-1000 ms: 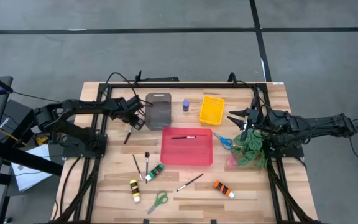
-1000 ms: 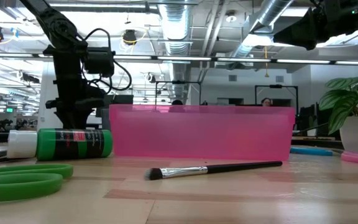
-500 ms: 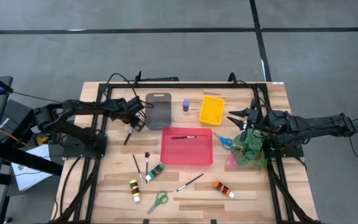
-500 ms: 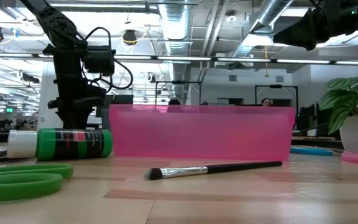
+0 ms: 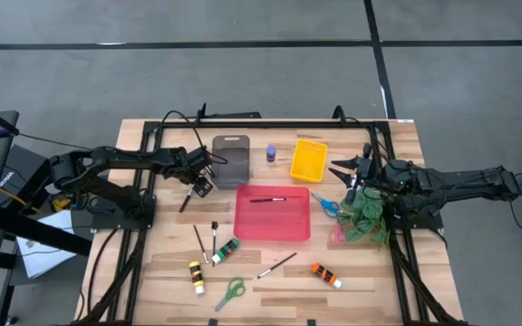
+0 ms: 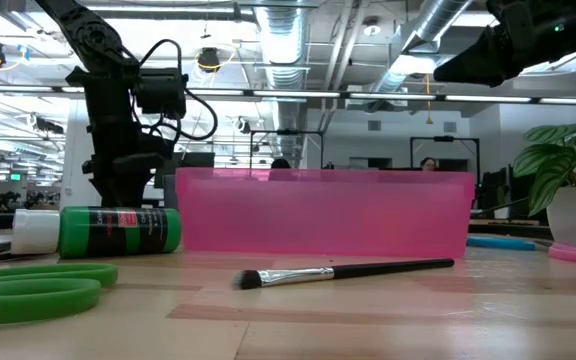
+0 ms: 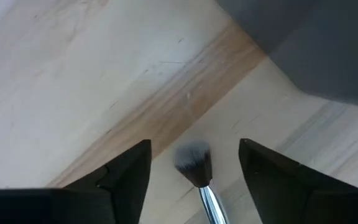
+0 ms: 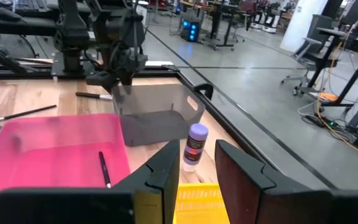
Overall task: Pick & Place Paint Supplies
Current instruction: Put the black makeup brush into the red bin
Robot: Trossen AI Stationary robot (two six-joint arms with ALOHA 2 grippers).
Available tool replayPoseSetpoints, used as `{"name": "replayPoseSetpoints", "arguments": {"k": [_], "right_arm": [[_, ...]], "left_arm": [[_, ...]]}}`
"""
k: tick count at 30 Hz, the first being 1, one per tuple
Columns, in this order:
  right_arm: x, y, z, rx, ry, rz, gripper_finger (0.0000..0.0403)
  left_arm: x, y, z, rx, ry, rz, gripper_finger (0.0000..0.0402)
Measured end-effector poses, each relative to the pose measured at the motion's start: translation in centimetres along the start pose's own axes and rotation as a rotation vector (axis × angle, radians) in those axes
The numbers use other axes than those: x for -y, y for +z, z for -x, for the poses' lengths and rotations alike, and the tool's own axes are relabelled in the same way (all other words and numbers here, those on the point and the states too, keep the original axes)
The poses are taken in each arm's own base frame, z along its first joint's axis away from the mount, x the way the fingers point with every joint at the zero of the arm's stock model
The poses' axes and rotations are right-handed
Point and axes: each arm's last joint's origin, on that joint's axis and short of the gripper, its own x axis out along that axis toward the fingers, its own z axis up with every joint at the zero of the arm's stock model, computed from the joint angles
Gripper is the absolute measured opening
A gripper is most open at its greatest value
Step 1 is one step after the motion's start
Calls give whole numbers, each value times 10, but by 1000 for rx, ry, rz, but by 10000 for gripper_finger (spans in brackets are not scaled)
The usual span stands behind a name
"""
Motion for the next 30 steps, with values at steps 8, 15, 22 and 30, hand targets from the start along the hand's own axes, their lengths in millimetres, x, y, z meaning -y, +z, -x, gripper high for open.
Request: {"name": "replayPoseSetpoints", "arguments": {"k": [8,15,22,30], "right_arm": [[0,0,0,0,3,-1,98],[0,0,0,1,4,-1,98],[0,0,0,3,4,-2,98],[0,1,0,6,4,-4,98]], "left_arm": [[0,-5,-3,-21,-20,-1,227],[-3,-18,-11,-54,-30,8,200],[-4,-13,-11,-39,-49,8,154],[-4,-12,-12,-27,-50,-4,49]]}}
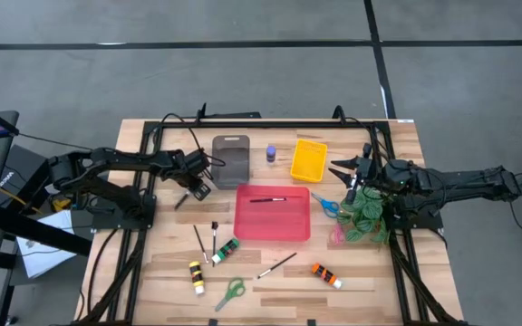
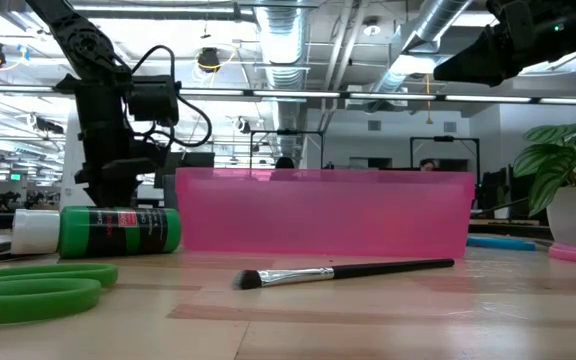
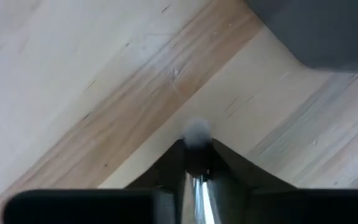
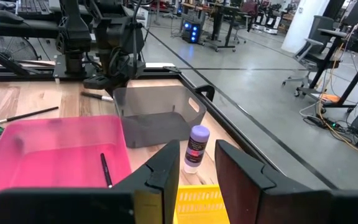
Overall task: Pick & Place Paint Supplies
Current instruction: Put the black makeup brush into the red bin
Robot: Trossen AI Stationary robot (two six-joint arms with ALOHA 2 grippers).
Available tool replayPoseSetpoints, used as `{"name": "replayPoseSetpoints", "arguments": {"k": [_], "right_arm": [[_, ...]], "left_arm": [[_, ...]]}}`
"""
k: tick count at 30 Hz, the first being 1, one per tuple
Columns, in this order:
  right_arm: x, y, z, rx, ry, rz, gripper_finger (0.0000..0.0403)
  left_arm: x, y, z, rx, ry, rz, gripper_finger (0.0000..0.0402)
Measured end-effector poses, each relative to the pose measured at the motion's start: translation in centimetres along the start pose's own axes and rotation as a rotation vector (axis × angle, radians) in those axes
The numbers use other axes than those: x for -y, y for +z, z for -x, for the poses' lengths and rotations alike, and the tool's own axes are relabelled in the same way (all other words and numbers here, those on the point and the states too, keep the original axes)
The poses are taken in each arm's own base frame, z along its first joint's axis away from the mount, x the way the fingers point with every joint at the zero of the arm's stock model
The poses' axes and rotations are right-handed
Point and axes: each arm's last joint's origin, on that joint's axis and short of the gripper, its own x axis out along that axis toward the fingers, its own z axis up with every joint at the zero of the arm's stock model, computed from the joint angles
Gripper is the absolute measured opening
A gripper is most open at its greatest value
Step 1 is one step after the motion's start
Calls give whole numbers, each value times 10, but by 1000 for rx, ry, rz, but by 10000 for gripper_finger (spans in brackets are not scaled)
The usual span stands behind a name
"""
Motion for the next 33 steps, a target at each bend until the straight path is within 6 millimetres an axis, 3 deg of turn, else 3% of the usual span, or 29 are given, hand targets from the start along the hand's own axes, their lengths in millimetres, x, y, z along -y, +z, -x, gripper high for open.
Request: {"name": "replayPoseSetpoints", "arguments": {"k": [3,13,22,33], "right_arm": [[0,0,0,0,0,0,98],[0,1,0,6,-1,-3,98],[0,2,0,16,-2,-17,98],[0,4,0,37,-5,-29,98]], "left_arm": [[0,0,0,0,1,-4,13],[-1,-6,8,-15,-22,-59,7],[9,-15,55,204,-148,-125,5],[42,-32,99,482,-395,-345,5]]}}
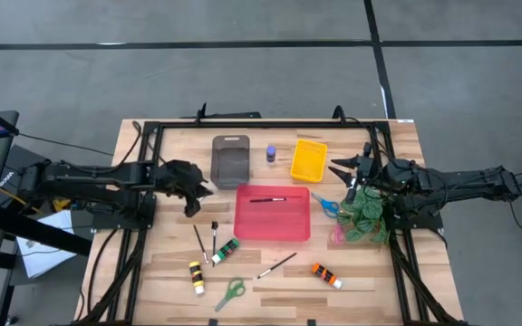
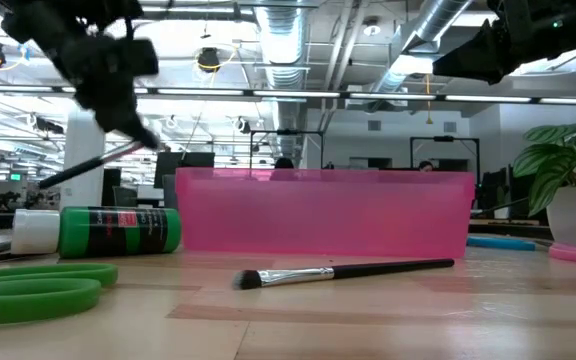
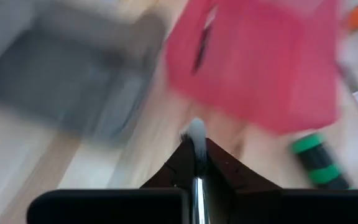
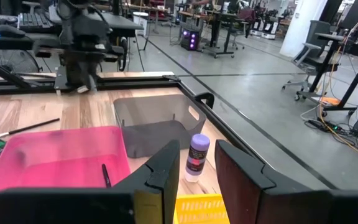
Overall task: Pick & Place Paint Supplies
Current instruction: Put the black makeup brush into the red bin
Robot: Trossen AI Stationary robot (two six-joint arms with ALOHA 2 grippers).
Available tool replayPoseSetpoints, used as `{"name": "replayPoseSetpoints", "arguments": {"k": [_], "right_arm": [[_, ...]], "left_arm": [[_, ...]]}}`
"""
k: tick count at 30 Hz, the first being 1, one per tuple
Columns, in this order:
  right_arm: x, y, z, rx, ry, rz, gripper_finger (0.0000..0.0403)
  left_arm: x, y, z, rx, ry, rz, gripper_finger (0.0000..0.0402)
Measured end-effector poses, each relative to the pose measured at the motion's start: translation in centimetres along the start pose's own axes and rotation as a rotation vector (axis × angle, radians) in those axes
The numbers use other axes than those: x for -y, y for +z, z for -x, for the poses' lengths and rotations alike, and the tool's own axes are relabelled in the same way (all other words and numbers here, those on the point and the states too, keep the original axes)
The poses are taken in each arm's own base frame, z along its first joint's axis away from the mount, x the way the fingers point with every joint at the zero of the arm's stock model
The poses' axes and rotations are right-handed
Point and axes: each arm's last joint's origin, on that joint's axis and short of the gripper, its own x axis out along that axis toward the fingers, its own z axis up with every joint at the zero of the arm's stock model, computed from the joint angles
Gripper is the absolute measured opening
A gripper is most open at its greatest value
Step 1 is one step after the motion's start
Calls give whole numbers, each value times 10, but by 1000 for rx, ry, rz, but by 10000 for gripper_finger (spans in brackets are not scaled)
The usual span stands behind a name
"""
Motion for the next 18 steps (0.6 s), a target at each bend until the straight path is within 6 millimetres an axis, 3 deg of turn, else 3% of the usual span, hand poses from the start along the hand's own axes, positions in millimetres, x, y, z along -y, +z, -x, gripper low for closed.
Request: {"name": "replayPoseSetpoints", "arguments": {"k": [8,18], "right_arm": [[0,1,0,12,-1,-6,98],[0,4,0,43,-3,-4,98]], "left_arm": [[22,26,-2,269,-176,-221,5],[35,61,-19,636,-202,-385,6]]}}
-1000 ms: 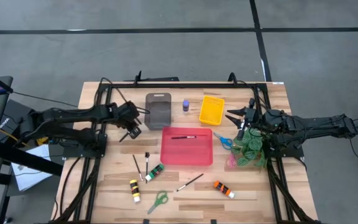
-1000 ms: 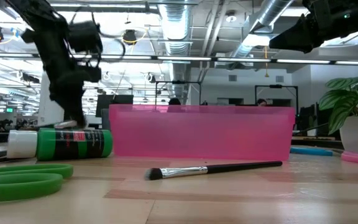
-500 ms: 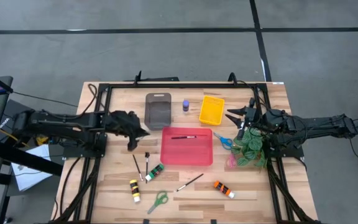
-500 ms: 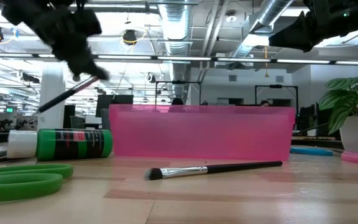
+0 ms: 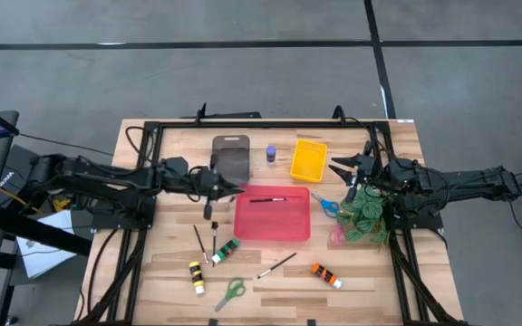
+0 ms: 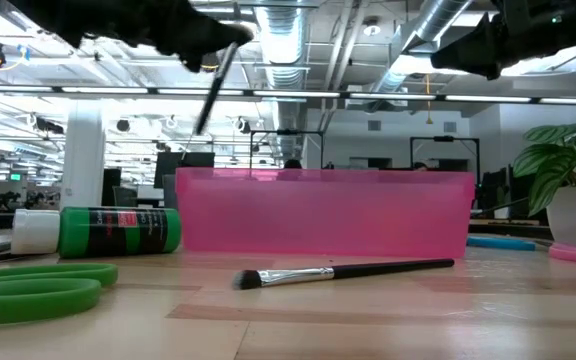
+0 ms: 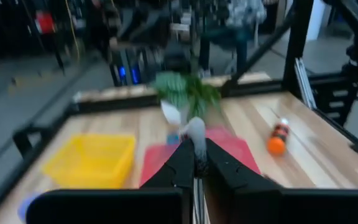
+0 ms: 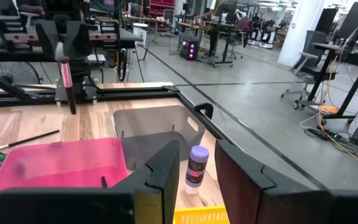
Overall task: Pick & Place Paint Supplies
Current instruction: Put the black makeup brush into the red bin
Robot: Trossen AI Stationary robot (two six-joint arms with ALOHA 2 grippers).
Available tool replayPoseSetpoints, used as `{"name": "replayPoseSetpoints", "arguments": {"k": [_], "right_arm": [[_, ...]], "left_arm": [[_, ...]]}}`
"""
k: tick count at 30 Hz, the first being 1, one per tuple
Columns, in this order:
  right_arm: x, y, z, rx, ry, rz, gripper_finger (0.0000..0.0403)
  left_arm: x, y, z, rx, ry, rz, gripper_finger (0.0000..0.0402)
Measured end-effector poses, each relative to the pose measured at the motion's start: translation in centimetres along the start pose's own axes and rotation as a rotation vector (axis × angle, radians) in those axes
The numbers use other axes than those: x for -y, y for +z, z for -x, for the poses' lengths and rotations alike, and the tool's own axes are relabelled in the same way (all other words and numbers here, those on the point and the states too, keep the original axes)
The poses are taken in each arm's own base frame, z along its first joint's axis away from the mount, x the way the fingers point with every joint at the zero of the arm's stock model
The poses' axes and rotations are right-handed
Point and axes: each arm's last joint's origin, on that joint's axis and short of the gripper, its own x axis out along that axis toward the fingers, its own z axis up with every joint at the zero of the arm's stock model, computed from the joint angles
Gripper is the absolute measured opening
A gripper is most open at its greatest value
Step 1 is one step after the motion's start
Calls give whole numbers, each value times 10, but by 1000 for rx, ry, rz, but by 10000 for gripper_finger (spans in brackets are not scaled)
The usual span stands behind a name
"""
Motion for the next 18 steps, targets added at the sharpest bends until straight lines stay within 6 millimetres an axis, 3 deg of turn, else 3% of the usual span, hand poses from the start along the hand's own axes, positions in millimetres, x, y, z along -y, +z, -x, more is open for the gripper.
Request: {"name": "replayPoseSetpoints", "arguments": {"k": [9,18], "right_arm": [[0,1,0,7,-1,0,98],[0,1,0,10,-1,-2,98]], "left_arm": [[1,-6,-34,202,-57,-45,6],[3,-14,-93,-33,-108,-20,6]]}}
